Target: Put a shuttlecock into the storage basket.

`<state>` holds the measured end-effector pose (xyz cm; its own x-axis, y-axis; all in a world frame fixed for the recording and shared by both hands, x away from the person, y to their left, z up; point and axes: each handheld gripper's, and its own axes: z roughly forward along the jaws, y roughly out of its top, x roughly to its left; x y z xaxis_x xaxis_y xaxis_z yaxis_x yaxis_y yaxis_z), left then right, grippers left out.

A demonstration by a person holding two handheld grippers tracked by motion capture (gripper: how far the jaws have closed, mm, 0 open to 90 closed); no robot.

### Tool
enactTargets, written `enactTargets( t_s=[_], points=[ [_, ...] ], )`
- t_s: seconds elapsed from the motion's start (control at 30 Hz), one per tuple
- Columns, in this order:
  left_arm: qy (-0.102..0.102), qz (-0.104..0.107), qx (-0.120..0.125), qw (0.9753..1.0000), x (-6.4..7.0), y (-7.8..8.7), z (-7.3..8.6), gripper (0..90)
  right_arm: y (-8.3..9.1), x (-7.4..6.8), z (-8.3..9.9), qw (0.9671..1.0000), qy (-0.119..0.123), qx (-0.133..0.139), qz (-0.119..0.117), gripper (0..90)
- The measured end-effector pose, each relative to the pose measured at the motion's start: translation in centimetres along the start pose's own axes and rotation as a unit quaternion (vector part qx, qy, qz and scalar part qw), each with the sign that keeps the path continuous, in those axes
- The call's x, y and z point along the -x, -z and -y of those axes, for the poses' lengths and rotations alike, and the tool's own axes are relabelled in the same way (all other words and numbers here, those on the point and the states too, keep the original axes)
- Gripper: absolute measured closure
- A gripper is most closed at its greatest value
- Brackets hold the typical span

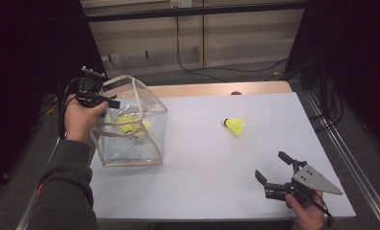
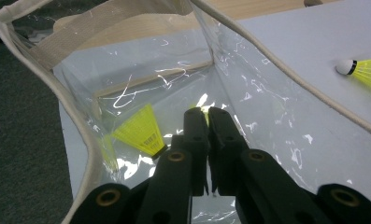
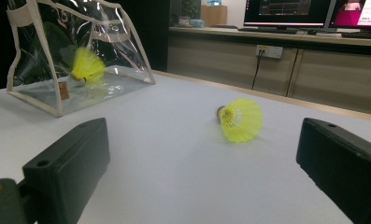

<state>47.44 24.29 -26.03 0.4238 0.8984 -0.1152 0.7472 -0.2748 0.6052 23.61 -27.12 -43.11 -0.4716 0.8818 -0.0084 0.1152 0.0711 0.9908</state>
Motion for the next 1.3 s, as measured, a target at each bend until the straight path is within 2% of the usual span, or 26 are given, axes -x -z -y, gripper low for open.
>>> enactTargets(
  t_s=[0.33,0.4,0.7,0.77,1.3],
  points=[
    [0.006,0.011,0.011,0.9999,0.3,0.5,-0.2,79.7,0.0,0.0,0.0,1.0,-0.001,0.0,0.0,2.6],
    [-0.002,0.002,0.012,0.9999,0.5,0.8,-0.3,77.4,0.0,0.0,0.0,1.0,-0.001,0.001,0.0,2.6],
    [-0.002,0.026,0.025,0.9993,1.7,2.1,-0.8,67.3,0.1,0.0,0.0,1.0,-0.001,0.0,0.0,2.6],
    [-0.006,0.026,0.027,0.9993,2.1,2.3,-0.9,64.5,0.1,0.0,0.0,1.0,-0.001,-0.001,0.0,2.6],
    [-0.028,0.07,0.027,0.9968,4.8,3.0,-1.3,45.4,0.1,0.0,-0.1,1.0,0.0,0.0,-0.001,2.6]
  ],
)
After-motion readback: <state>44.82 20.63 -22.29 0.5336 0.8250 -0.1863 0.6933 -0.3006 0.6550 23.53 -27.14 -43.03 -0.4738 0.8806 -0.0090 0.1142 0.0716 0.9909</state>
